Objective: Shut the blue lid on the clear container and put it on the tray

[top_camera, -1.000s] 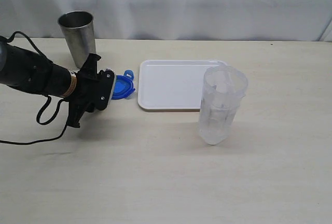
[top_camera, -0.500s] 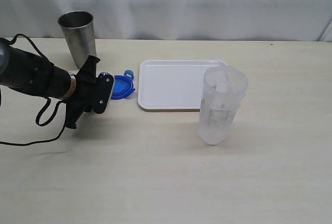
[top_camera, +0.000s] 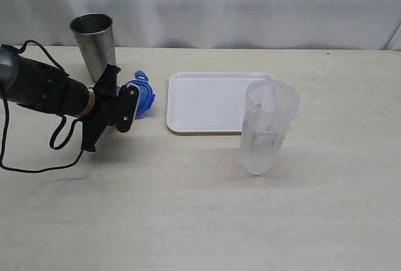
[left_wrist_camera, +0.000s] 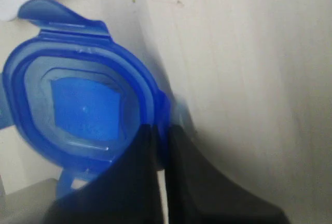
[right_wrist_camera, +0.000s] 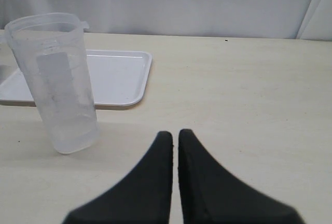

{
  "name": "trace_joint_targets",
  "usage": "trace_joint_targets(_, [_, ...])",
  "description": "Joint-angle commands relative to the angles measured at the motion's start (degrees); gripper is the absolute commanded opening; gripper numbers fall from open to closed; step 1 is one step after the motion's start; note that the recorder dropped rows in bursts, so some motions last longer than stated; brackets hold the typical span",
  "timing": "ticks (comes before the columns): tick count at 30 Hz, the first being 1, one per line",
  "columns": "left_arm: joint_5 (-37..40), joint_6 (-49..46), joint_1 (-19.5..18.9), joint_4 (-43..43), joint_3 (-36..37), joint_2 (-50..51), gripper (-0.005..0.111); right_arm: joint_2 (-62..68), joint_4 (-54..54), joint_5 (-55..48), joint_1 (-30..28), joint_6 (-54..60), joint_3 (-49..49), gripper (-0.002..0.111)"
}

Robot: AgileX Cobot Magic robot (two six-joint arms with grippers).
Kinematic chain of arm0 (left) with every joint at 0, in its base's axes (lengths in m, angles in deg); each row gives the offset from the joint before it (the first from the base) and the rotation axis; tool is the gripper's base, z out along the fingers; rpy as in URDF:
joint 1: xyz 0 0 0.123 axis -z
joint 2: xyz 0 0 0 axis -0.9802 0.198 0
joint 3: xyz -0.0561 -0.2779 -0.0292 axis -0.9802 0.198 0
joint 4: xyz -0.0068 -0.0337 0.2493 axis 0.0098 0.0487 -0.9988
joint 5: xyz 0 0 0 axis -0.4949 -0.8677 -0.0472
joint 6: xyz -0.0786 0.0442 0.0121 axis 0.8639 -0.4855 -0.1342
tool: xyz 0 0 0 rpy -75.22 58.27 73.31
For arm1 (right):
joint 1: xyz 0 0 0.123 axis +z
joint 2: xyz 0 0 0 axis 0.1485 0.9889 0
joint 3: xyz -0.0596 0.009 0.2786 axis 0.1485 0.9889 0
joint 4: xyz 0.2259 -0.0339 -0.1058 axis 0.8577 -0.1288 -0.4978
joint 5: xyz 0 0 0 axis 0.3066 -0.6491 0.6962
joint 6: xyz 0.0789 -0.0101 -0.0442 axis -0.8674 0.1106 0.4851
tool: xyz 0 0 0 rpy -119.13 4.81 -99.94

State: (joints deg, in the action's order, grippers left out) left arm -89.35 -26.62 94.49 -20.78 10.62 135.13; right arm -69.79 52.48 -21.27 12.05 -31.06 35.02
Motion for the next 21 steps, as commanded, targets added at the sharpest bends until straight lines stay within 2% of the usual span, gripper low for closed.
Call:
trace_joint_targets(1, [0.60,4.61,0.11,0.72,-0.05,0.18,0.000,-0.20,0.07,0.07,-0.25,-0.11,0.13,0.004])
trace_joint_targets(11, [-0.57,15.96,2.44,1.20,-0.05,-4.88,0.000,-0.20,0.07,0.07,-0.25,-0.11,0.13,0.004])
trace_joint_targets(18, [-0.84,29.24,3.47,1.20,0.06,-10.87,0.000,-0.20,0.07,0.07,-0.25,-0.11,0.13,0.004])
trace_joint_targets(21, [-3.40,36.29,3.47,1.20,0.15,-13.74,0.000,-0.20,0.07,0.07,-0.25,-0.11,0.13,0.004])
